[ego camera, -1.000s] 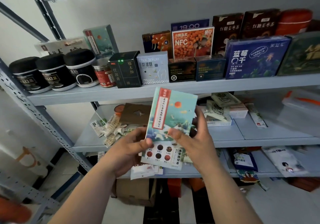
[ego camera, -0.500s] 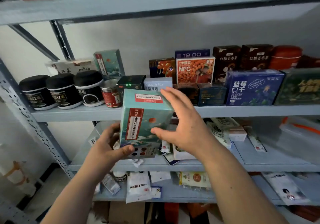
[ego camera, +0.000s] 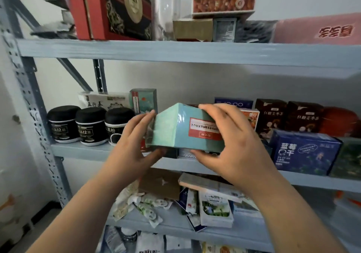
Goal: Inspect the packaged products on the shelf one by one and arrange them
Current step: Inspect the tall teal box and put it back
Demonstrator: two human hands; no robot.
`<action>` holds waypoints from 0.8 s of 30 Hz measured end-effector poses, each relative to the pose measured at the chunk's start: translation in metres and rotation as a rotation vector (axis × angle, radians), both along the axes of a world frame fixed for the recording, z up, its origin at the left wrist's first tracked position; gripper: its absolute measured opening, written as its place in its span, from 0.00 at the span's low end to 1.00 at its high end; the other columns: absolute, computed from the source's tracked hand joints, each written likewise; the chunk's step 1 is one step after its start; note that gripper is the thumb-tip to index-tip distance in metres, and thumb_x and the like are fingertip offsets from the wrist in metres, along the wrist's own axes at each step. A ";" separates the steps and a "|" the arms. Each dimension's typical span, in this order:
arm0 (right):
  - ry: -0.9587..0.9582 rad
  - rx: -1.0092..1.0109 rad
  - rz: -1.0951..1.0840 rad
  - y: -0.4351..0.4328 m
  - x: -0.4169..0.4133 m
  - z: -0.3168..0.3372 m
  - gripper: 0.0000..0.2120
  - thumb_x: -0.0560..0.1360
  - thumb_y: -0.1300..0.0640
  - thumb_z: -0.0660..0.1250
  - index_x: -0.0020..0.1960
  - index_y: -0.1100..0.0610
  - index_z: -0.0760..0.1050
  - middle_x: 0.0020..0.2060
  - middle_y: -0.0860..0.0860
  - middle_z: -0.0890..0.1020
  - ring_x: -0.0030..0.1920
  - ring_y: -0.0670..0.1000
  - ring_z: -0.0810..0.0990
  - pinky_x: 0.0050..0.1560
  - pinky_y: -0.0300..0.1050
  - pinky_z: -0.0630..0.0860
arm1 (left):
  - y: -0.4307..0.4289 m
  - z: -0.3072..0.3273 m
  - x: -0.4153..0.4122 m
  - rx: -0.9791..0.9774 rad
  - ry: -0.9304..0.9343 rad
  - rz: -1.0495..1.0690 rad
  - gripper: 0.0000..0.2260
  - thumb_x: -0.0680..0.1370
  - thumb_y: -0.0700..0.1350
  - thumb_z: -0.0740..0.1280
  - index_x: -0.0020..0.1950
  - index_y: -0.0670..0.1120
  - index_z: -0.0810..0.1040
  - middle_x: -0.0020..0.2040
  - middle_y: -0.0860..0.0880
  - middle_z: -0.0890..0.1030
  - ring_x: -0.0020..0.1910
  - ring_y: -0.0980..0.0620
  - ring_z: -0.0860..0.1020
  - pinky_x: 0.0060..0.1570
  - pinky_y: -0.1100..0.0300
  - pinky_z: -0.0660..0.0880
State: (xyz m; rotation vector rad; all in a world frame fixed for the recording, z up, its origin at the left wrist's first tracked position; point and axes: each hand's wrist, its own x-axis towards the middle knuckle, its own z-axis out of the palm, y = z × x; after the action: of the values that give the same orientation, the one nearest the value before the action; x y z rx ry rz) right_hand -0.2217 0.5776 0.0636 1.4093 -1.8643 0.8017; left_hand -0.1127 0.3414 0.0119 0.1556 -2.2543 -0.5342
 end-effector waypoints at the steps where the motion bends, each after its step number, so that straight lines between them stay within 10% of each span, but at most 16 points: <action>1: 0.030 -0.025 -0.003 -0.006 -0.003 0.001 0.37 0.68 0.49 0.78 0.74 0.55 0.69 0.67 0.50 0.72 0.66 0.48 0.70 0.71 0.30 0.61 | -0.003 0.004 -0.004 -0.073 0.000 0.032 0.41 0.75 0.53 0.74 0.82 0.58 0.55 0.78 0.54 0.59 0.76 0.55 0.62 0.71 0.55 0.65; 8: 0.244 -0.014 -0.081 -0.053 -0.033 0.017 0.37 0.68 0.53 0.77 0.73 0.62 0.71 0.65 0.57 0.75 0.65 0.54 0.72 0.73 0.42 0.64 | -0.050 0.007 -0.027 -0.327 -0.133 0.326 0.40 0.77 0.66 0.55 0.83 0.46 0.55 0.79 0.42 0.63 0.79 0.39 0.58 0.77 0.43 0.55; 24: 0.187 0.256 -0.237 -0.171 -0.097 0.060 0.40 0.70 0.46 0.79 0.77 0.55 0.66 0.65 0.52 0.73 0.65 0.51 0.69 0.53 0.48 0.79 | -0.135 0.013 -0.066 -0.432 -0.420 0.315 0.38 0.81 0.71 0.43 0.83 0.49 0.51 0.80 0.42 0.64 0.80 0.39 0.60 0.75 0.40 0.57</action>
State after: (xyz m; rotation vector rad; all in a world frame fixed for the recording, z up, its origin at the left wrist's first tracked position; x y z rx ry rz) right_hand -0.3189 0.4069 0.1234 1.3290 -1.9886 0.3128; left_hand -0.1789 0.2064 0.0249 0.4236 -2.6220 0.1748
